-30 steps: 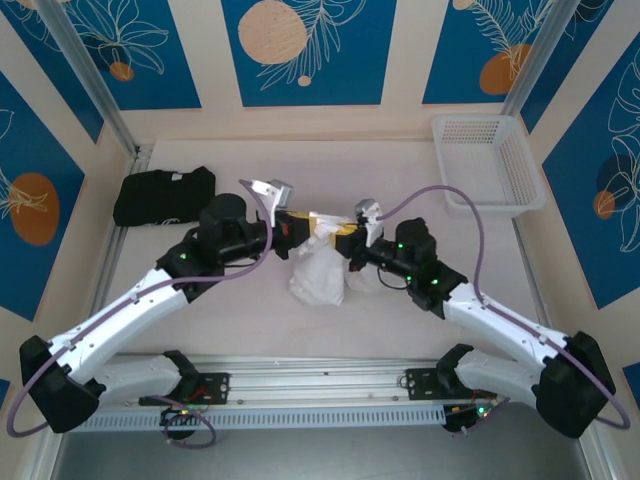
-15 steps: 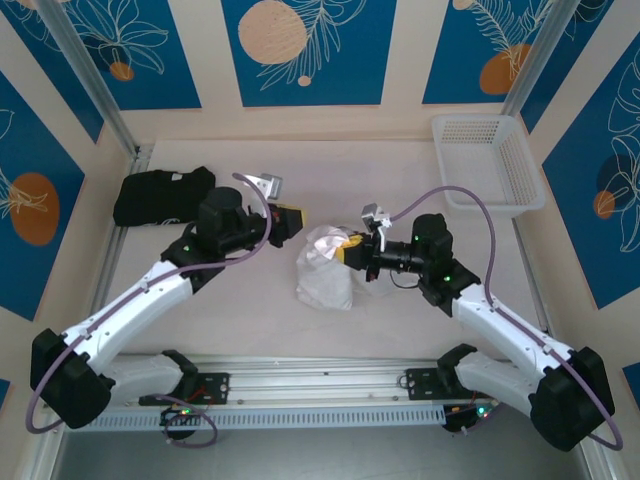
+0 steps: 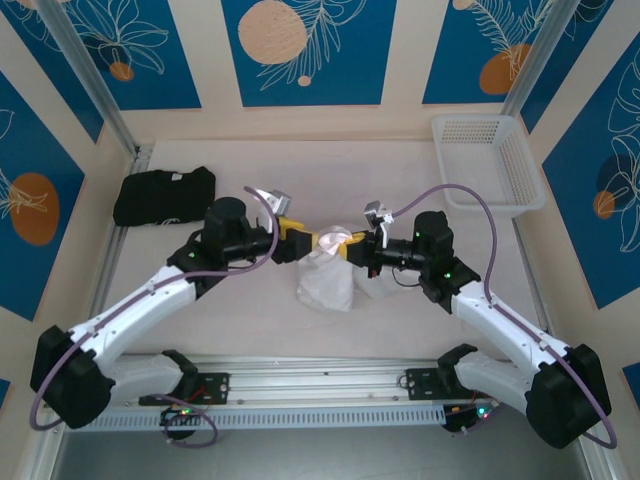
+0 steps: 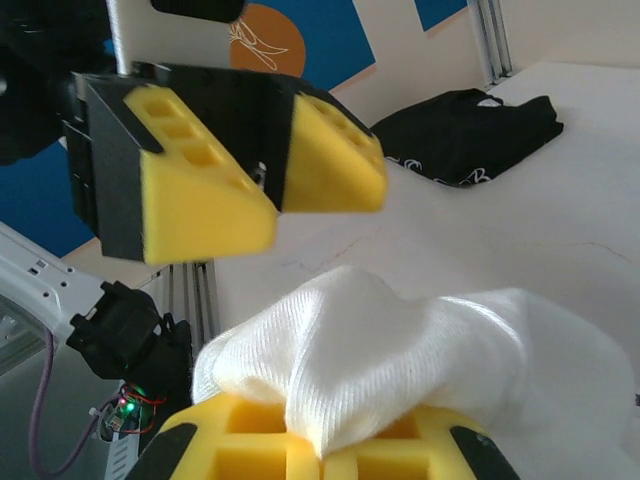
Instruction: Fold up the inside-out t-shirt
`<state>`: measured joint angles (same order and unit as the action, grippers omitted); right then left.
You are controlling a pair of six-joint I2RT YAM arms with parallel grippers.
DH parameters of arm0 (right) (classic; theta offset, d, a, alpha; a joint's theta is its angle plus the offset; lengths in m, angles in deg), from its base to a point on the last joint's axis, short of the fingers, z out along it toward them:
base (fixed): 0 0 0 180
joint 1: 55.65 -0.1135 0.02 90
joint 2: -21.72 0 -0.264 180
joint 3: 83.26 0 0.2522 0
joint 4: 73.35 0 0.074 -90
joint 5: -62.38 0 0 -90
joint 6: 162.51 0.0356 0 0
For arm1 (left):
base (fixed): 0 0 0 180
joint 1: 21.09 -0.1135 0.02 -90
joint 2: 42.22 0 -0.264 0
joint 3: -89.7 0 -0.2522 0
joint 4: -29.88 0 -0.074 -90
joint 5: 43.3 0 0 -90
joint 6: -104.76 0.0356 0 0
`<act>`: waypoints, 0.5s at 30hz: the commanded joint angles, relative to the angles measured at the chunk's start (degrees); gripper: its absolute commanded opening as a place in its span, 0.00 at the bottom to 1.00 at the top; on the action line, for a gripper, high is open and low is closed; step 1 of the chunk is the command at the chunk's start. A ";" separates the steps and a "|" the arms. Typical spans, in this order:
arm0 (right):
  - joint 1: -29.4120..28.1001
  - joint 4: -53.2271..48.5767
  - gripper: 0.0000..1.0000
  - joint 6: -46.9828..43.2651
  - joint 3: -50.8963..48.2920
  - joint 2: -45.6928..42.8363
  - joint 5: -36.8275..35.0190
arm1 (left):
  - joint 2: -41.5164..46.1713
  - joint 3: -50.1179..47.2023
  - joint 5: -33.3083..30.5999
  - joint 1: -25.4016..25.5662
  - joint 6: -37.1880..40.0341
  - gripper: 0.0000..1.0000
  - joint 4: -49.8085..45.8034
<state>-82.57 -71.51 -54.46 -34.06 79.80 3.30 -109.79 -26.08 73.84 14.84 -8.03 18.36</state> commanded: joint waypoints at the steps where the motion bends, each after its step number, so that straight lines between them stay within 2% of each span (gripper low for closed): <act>1: 0.19 0.61 0.00 -0.03 -0.04 -0.17 1.16 | -3.55 2.82 7.11 0.80 -2.12 0.65 3.42; 4: 0.19 0.51 0.00 -0.26 -0.30 -0.15 1.02 | -5.77 3.29 9.60 1.44 -4.25 0.61 6.79; 5: 0.20 0.33 0.00 -0.38 -0.39 -0.22 0.93 | -6.25 3.18 10.02 1.48 -4.78 0.56 8.09; 10: 0.20 -0.55 0.00 -1.48 -0.80 -0.77 0.51 | -6.47 3.16 8.70 1.51 -4.46 0.21 9.38; 14: 0.02 -1.88 0.00 -3.25 -1.67 -1.39 -0.26 | -3.86 3.07 4.94 1.43 -1.27 0.02 8.98; 15: -0.02 -1.88 0.00 -3.36 -2.02 -1.54 -0.34 | -3.10 2.90 4.33 1.47 -0.80 0.00 9.43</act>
<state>-82.57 -72.17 -55.84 -34.72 79.41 3.10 -115.87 -24.81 80.00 16.06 -11.24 25.18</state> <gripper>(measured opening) 0.045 0.035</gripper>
